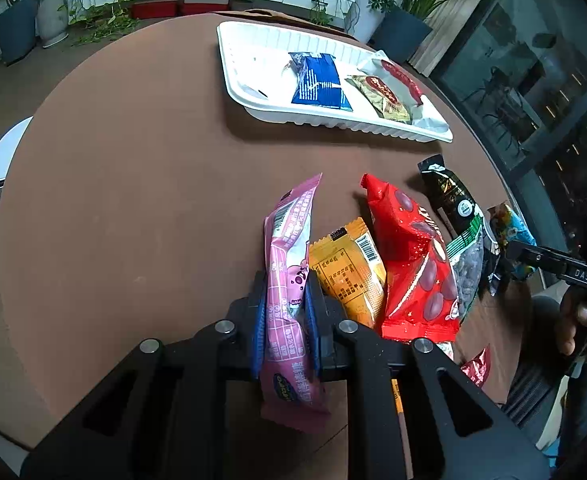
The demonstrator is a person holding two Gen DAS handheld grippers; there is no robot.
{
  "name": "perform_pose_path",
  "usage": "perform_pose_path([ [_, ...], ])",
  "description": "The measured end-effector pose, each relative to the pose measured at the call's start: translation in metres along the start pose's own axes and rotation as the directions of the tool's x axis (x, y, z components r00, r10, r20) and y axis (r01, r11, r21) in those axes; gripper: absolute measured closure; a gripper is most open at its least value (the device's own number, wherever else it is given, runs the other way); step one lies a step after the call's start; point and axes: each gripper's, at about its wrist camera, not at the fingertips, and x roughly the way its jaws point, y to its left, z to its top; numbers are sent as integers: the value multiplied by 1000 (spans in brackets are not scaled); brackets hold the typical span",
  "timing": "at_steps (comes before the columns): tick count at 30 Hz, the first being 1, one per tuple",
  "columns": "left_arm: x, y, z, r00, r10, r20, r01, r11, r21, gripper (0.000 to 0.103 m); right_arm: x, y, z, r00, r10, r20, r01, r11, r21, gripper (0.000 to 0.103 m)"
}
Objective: Organize snacks
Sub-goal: 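Grasp the light blue chip bag with the right gripper while the left holds the pink bar, then carry both packets into the white tray and open both grippers to release them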
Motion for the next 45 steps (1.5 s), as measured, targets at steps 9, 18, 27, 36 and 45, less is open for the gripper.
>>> perform_pose_path([
  [9,-13,5,-5,999,-23,28,24,999,-30,88,-19,-16,2,998,3,57,-7,998,67,61],
  [18,-36,12,12,995,-56,83,60,997,-49,88,-36,-38,30,992,-27,124,12,993,120,61],
  [27,-65,6,85,984,-34,175,33,999,6,88,-64,-32,91,967,-60,246,37,994,99,61],
  [36,-57,-7,174,976,-46,213,36,998,50,88,-52,41,155,948,42,315,-24,998,-60,61],
  [45,9,-13,223,989,-20,144,11,998,67,88,36,91,198,976,78,203,-54,991,-121,61],
])
